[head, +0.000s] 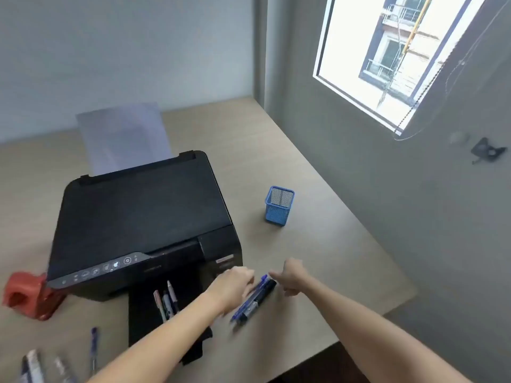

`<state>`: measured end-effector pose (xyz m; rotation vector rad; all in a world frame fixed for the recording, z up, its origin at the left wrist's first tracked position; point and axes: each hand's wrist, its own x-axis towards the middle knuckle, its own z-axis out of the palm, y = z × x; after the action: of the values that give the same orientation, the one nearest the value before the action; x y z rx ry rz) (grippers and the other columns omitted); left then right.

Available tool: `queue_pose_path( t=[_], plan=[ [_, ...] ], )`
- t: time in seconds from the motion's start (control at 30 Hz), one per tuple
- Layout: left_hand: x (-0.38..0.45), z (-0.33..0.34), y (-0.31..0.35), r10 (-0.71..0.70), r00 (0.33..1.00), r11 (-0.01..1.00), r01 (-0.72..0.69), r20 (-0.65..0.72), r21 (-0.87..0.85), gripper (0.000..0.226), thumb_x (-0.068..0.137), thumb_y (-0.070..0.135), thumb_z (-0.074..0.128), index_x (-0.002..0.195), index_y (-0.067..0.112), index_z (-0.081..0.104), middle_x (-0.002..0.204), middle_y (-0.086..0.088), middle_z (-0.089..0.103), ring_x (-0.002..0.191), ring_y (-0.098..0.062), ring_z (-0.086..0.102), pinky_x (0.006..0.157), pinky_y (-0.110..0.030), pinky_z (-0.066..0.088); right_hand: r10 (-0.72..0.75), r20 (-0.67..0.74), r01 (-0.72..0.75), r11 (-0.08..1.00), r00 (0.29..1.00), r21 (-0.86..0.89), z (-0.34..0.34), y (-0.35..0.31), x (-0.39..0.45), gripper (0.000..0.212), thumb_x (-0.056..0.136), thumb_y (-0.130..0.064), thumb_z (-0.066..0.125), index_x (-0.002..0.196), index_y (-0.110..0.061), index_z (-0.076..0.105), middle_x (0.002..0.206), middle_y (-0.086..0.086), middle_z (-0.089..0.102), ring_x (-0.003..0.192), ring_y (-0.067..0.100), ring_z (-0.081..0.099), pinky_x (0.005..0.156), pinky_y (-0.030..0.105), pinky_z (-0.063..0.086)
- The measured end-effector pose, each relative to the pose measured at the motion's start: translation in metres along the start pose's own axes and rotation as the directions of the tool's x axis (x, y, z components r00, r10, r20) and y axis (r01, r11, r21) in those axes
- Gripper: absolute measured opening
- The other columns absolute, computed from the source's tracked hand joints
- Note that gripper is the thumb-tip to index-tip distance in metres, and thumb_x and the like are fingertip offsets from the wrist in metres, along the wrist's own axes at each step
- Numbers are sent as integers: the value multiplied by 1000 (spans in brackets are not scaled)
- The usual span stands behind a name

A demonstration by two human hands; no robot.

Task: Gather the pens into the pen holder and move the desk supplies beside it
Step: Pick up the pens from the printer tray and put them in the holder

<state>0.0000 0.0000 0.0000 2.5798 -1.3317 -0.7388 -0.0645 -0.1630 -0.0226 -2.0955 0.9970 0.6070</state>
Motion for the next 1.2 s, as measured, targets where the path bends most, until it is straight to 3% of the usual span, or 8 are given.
queue_pose_path(
  t=[0.17, 0.43, 0.57, 0.67, 0.8, 0.97, 1.1, 1.2],
  plan=[
    [15, 36, -5, -260, 962, 966, 260, 84, 20, 26, 95, 17, 47, 119, 7, 50, 122, -14, 52, 111, -35, 57, 87, -43, 47, -17, -28, 18, 999, 999, 47, 22, -5, 6, 36, 79, -25, 62, 54, -11, 40, 66, 10, 53, 77, 35, 67, 65, 35, 54],
    [25, 59, 1, -427, 904, 904, 426, -8, -46, 29, 94, 2, 40, 123, 5, 42, 122, -17, 57, 111, -33, 60, 88, -41, 49, -25, -25, 25, 1000, 999, -14, -3, 16, 36, 44, 90, -20, 56, 52, -8, 37, 49, 8, 43, 53, 28, 51, 44, 30, 40],
    [23, 70, 25, -448, 894, 872, 442, 22, -209, 33, 100, 24, 36, 125, 2, 39, 117, -20, 61, 107, -39, 61, 85, -42, 49, -11, -10, 12, 997, 1000, 75, -22, 40, 52, 26, 85, -24, 58, 70, -3, 54, 68, 17, 59, 66, 28, 58, 65, 39, 54],
    [27, 77, 43, -398, 915, 897, 403, 67, -184, 48, 92, 47, 46, 120, 8, 42, 124, -12, 53, 117, -33, 55, 92, -39, 45, -18, 6, 17, 989, 1000, 149, -43, 58, 58, 20, 86, -21, 58, 74, -6, 57, 71, 17, 61, 49, 24, 58, 49, 29, 53],
    [46, 75, 55, -393, 916, 919, 395, 83, -10, 33, 91, 15, 53, 123, 10, 44, 129, -10, 47, 124, -30, 49, 96, -40, 45, -44, -8, 44, 933, 999, 358, -85, 70, 64, 16, 92, -14, 55, 82, -3, 52, 60, 12, 58, 41, 15, 51, 40, 21, 46],
    [69, 42, 65, -412, 909, 907, 416, 67, -63, 26, 98, 10, 38, 122, 5, 46, 127, -15, 51, 118, -33, 56, 93, -42, 47, -85, -269, 238, 758, 959, 607, -144, 58, 78, 20, 94, -17, 54, 78, -5, 52, 66, 12, 58, 51, 18, 54, 60, 30, 51],
    [103, -47, 72, -434, 894, 815, 335, -114, -474, 16, 101, 15, 33, 107, 5, 45, 99, -19, 62, 104, -42, 60, 77, -41, 44, -83, -522, 472, 564, 849, 678, -176, 28, 85, 13, 93, -18, 55, 85, -8, 57, 70, 10, 65, 61, 24, 61, 72, 34, 52],
    [139, -103, 68, -508, 858, 746, 396, -74, -536, 24, 100, 13, 38, 102, -2, 56, 110, -26, 64, 102, -40, 61, 80, -37, 47, -105, -621, 541, 617, 777, 572, -172, 4, 89, 7, 93, -18, 56, 88, -14, 58, 78, 9, 69, 67, 23, 69, 73, 36, 55]
  ],
)
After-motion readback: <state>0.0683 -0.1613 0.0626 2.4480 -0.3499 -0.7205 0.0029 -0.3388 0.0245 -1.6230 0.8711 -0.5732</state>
